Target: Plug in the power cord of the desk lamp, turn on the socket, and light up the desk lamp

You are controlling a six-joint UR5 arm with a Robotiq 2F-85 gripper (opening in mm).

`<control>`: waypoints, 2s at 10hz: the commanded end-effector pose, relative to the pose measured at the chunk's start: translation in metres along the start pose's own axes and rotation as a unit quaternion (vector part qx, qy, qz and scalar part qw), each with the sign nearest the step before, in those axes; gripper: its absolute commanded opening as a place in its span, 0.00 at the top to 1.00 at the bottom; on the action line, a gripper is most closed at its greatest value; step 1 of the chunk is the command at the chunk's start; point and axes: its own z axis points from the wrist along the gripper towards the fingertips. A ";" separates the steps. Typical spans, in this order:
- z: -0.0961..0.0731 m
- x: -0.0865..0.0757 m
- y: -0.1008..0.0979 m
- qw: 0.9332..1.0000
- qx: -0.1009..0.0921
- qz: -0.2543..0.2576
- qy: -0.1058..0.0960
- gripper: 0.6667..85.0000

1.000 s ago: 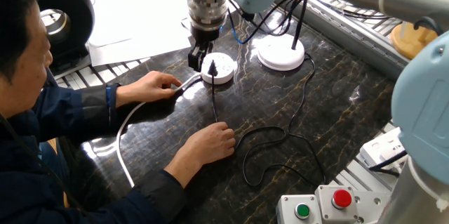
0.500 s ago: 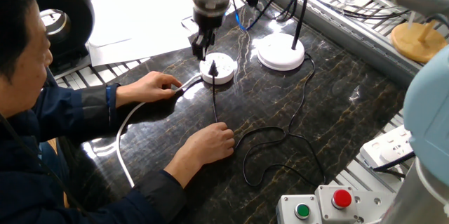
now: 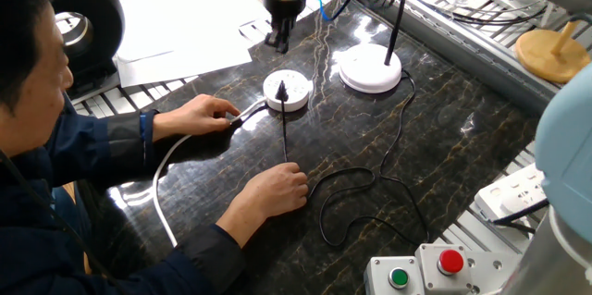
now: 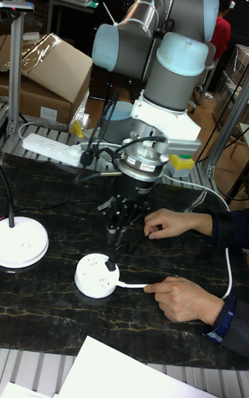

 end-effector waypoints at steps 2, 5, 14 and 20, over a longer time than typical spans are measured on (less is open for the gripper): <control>0.048 -0.031 -0.021 0.998 0.010 -0.043 -0.036 0.99; 0.074 -0.026 -0.007 0.998 -0.015 -0.048 -0.035 0.99; 0.091 0.010 0.022 0.997 -0.066 -0.029 -0.037 0.99; 0.098 0.008 0.024 0.997 -0.060 -0.015 -0.043 0.99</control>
